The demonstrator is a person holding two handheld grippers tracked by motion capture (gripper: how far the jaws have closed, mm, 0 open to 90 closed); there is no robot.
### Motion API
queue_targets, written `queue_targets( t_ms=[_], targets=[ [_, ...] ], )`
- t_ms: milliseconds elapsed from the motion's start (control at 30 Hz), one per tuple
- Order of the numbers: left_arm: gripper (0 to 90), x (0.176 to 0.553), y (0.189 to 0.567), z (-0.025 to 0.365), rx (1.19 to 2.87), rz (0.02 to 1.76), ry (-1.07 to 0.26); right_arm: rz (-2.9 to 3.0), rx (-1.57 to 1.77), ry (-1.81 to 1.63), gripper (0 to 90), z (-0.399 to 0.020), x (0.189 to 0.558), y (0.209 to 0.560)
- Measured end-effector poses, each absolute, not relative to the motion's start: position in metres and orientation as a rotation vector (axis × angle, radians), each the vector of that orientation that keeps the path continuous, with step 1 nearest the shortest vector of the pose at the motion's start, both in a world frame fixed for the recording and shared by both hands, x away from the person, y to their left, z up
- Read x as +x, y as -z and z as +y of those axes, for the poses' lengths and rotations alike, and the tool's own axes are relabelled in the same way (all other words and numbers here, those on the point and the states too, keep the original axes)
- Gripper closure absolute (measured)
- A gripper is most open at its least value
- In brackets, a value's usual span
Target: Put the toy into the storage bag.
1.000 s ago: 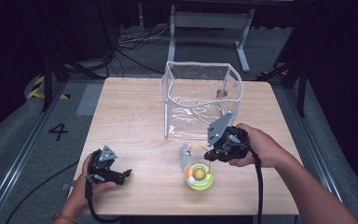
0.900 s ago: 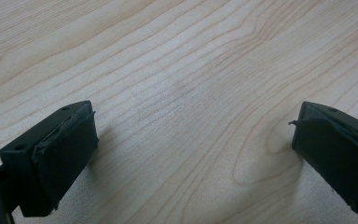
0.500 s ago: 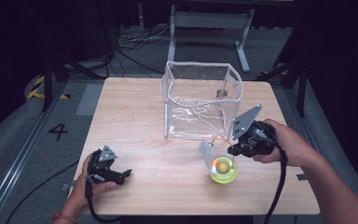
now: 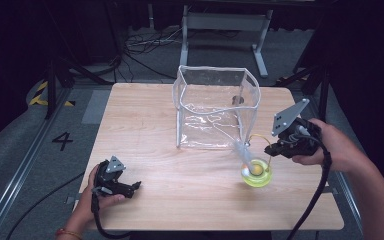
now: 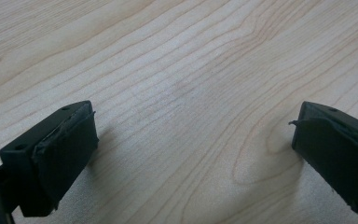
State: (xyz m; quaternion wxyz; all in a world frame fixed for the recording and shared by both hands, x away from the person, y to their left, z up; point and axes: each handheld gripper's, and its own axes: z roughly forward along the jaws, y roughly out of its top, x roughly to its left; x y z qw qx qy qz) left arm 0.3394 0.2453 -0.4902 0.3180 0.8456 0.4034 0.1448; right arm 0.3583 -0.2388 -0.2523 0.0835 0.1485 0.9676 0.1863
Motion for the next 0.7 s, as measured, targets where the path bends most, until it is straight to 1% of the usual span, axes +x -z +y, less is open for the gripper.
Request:
queue_targets(
  t_ms=[367,700],
  targets=[
    [0.4,0.339,0.49,0.245,2.223,1.063,-0.379,2.845,0.569,-0.427,88.5,-0.26,0.376,0.24],
    [0.4,0.339,0.49,0.245,2.223,1.063,-0.379,2.759,0.692,-0.454,88.5,-0.286,0.399,0.224]
  ],
)
